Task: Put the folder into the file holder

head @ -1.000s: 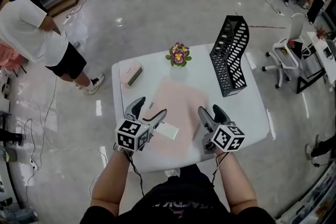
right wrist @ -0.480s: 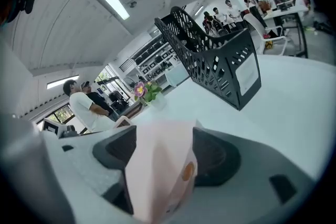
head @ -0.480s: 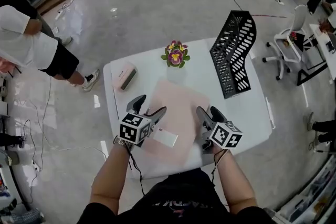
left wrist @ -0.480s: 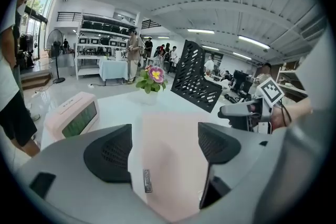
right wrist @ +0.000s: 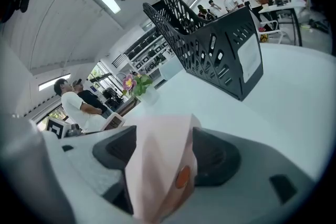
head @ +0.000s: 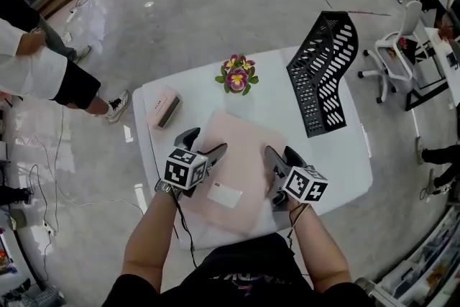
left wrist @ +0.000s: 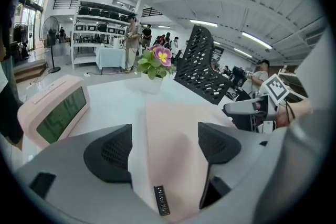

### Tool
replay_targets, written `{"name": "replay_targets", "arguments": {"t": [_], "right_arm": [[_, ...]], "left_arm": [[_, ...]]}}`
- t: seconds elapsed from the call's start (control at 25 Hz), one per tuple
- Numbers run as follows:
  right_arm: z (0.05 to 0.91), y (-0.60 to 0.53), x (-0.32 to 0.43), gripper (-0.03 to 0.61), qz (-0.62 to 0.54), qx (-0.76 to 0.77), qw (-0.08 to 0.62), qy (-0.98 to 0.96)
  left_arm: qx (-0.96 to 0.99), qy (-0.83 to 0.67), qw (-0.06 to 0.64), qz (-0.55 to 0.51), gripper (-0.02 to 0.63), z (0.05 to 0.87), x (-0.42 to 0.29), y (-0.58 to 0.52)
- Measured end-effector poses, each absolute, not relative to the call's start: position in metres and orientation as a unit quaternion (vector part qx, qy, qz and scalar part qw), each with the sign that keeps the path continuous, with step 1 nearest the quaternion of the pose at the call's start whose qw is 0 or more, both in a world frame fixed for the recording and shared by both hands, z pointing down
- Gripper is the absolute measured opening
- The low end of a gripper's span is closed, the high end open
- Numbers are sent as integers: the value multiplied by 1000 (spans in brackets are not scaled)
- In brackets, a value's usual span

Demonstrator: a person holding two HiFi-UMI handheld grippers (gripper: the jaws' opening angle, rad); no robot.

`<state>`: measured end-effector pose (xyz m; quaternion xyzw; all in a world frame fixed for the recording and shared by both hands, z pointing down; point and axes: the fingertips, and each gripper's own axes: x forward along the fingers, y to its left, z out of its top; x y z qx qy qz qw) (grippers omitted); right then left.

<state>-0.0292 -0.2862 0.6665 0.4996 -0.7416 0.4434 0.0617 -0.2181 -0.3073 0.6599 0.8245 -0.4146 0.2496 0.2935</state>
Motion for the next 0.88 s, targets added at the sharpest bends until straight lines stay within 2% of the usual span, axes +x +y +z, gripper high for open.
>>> {"name": "replay_targets", "arguments": {"t": [0.64,0.88], "right_arm": [[691,-288,-30,319,468,512,90,-714],[694,-287,-31,318,453,527,112,-710]], "left_arm": [[823,-379,336,256,379,687,-205,-324],[817,-367,380,231,370,693,-203,-323]]}}
